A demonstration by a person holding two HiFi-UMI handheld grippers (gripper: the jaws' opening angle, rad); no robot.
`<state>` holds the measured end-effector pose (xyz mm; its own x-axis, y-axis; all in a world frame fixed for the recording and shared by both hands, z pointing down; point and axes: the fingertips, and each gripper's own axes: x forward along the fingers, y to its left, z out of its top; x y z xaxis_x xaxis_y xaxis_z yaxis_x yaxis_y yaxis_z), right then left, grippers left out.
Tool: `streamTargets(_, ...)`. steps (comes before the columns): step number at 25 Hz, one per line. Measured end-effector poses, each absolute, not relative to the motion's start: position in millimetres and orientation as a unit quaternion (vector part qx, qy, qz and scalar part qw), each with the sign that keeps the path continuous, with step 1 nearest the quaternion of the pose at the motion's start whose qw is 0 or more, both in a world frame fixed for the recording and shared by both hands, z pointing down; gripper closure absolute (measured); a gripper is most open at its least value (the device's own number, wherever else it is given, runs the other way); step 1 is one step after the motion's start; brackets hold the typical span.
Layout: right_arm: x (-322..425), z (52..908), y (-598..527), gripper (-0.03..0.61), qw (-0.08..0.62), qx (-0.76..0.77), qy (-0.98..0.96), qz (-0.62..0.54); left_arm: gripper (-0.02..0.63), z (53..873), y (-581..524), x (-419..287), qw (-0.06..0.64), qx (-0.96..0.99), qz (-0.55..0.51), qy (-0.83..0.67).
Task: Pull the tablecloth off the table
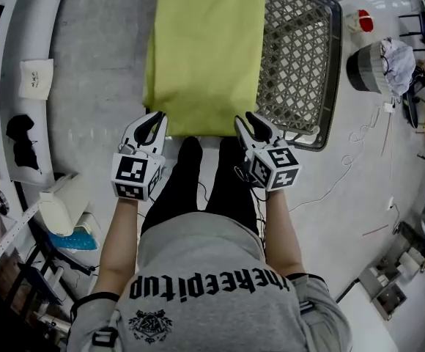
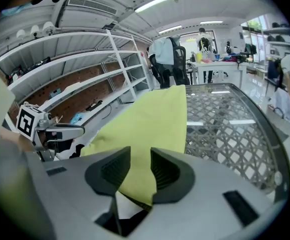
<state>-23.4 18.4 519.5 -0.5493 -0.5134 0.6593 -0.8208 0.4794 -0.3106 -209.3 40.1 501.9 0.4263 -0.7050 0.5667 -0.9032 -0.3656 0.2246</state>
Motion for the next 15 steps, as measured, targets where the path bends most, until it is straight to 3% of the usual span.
streamTargets(2, -14, 527, 21, 0.444, 0.245, 0.418, -0.813, 0.324, 0.512, 509, 42, -212, 0.265, 0.801, 0.197, -0.500)
streamTargets(7, 6, 546, 27, 0.417, 0.246, 0.438, -0.790, 0.351, 0.439, 535, 48, -214, 0.275, 0.790, 0.236, -0.495)
streamTargets(15, 11, 573, 39, 0.385, 0.261, 0.440, -0.773, 0.376, 0.407, 568, 59, -218, 0.308, 0.765, 0.266, -0.499)
